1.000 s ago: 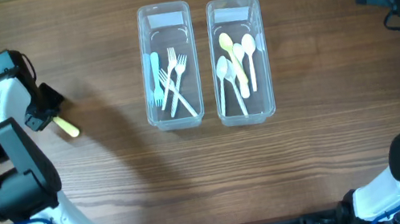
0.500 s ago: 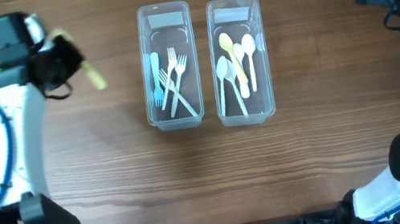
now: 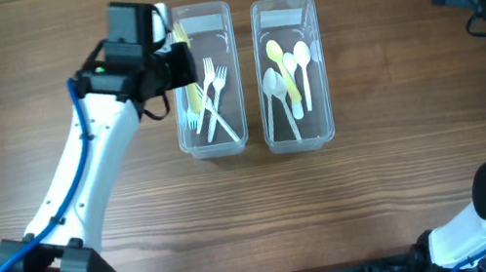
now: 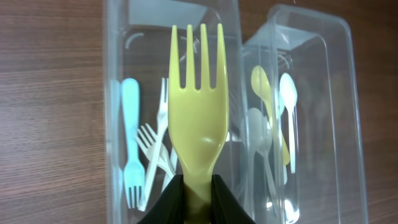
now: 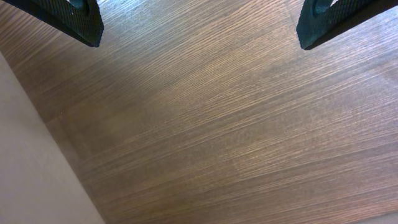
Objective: Pack container
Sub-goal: 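Carry the yellow fork right and drop it into the left container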
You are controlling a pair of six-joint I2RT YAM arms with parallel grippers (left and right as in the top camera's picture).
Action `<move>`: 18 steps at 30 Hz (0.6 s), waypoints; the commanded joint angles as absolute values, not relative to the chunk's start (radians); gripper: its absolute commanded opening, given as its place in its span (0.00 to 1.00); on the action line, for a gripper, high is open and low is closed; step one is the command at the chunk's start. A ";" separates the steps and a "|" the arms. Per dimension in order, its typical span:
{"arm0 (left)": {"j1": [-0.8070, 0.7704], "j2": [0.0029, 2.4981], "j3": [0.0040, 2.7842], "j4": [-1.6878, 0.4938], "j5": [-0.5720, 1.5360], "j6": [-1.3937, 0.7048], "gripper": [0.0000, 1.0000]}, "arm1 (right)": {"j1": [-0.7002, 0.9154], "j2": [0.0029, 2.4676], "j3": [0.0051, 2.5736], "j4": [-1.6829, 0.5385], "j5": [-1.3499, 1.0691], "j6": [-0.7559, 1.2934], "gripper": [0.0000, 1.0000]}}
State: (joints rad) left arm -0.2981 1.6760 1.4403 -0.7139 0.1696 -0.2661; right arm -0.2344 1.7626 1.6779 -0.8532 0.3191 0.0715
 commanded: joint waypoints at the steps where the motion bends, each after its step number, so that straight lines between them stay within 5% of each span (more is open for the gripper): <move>1: -0.332 1.734 1.451 -0.713 0.118 -0.242 0.16 | -0.229 1.771 1.686 -0.853 0.336 0.079 1.00; 9: -0.336 1.838 1.451 -0.709 0.118 -0.242 0.22 | -0.229 1.771 1.686 -0.853 0.336 0.079 1.00; 13: -0.336 1.853 1.451 -0.706 0.118 -0.242 0.46 | -0.229 1.771 1.686 -0.853 0.336 0.079 1.00; 18: -0.336 1.835 1.459 -0.688 0.122 -0.244 0.54 | -0.229 1.771 1.686 -0.853 0.336 0.079 1.00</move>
State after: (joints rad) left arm -0.3340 1.8492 1.4403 -0.6964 0.1242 -0.2516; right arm -0.2344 1.7626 1.6779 -0.8528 0.3195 0.0715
